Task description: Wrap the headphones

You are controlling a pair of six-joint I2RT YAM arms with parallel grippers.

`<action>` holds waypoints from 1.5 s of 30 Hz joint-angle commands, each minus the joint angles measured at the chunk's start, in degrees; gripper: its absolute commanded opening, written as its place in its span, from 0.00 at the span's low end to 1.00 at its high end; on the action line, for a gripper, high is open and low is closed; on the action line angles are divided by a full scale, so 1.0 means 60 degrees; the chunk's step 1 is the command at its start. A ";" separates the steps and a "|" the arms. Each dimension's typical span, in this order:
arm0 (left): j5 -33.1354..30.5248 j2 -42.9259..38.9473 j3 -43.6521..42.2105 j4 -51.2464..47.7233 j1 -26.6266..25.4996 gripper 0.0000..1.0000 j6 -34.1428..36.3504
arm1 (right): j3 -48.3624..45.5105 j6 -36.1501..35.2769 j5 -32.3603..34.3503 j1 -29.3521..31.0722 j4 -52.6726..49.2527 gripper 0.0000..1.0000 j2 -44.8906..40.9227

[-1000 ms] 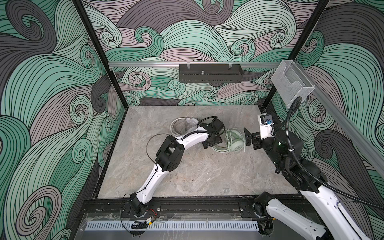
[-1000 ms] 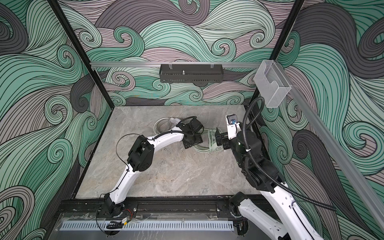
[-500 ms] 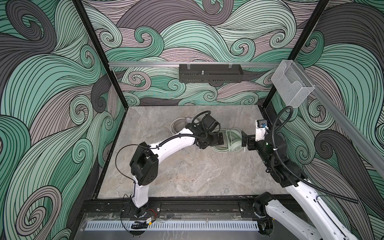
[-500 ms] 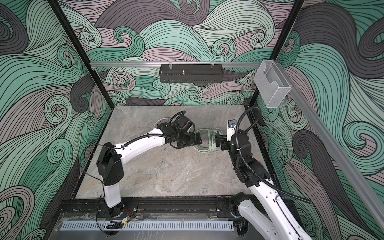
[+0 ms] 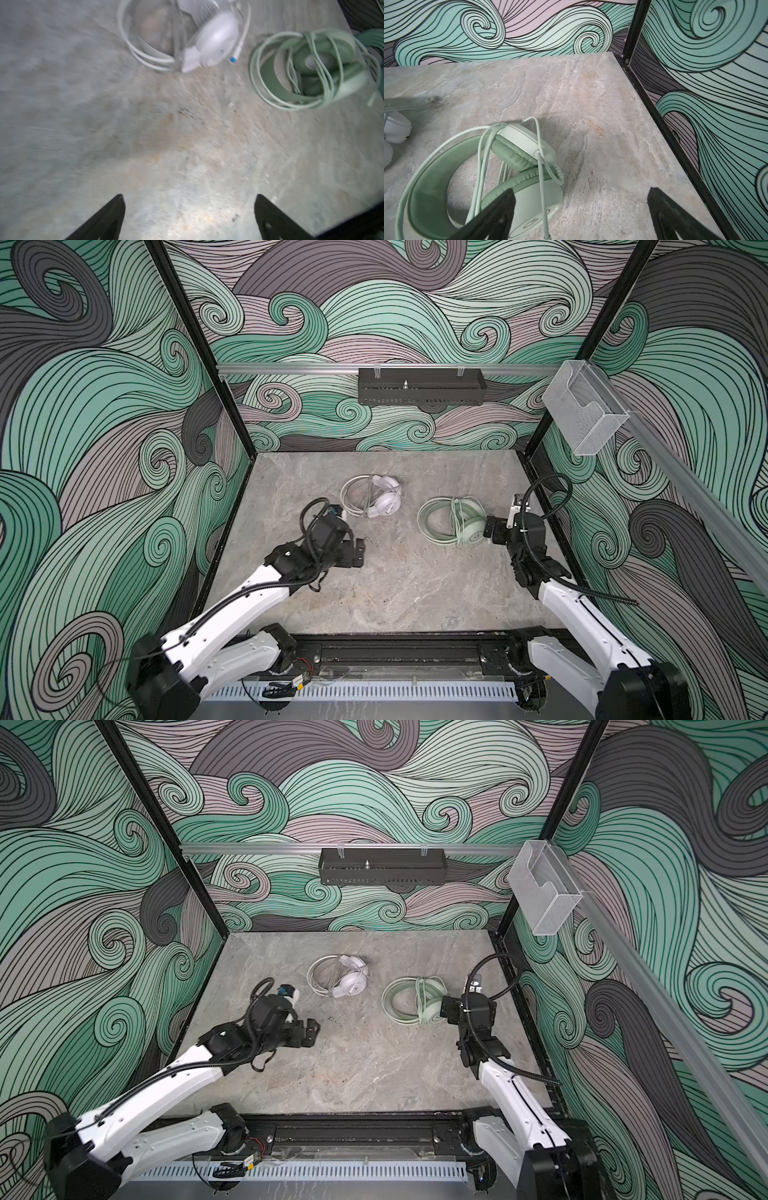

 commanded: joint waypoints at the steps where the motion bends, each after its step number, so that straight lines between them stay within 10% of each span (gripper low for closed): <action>1: -0.2457 -0.1196 -0.0947 0.0934 0.1097 0.99 0.2242 | -0.0167 -0.0624 -0.0582 -0.0246 0.1798 1.00 0.0652; 7: -0.2956 -0.1572 -0.3209 0.4370 0.3746 0.99 0.3550 | -0.0215 -0.0495 -0.0761 -0.0485 0.3035 1.00 0.1948; 13: -0.4137 -0.0041 -0.4727 0.8329 0.4452 0.98 0.3479 | -0.0110 -0.0288 -0.0791 -0.0530 0.3903 1.00 0.2893; 28: -0.0904 0.5753 -0.3913 1.3703 0.5882 0.99 0.3762 | -0.1162 -0.0817 -0.1636 -0.0808 0.7003 1.00 0.4257; 45: -0.1045 0.5765 -0.3210 1.2310 0.5976 0.99 0.3427 | -0.0920 -0.0633 -0.1277 -0.0863 0.7404 1.00 0.5333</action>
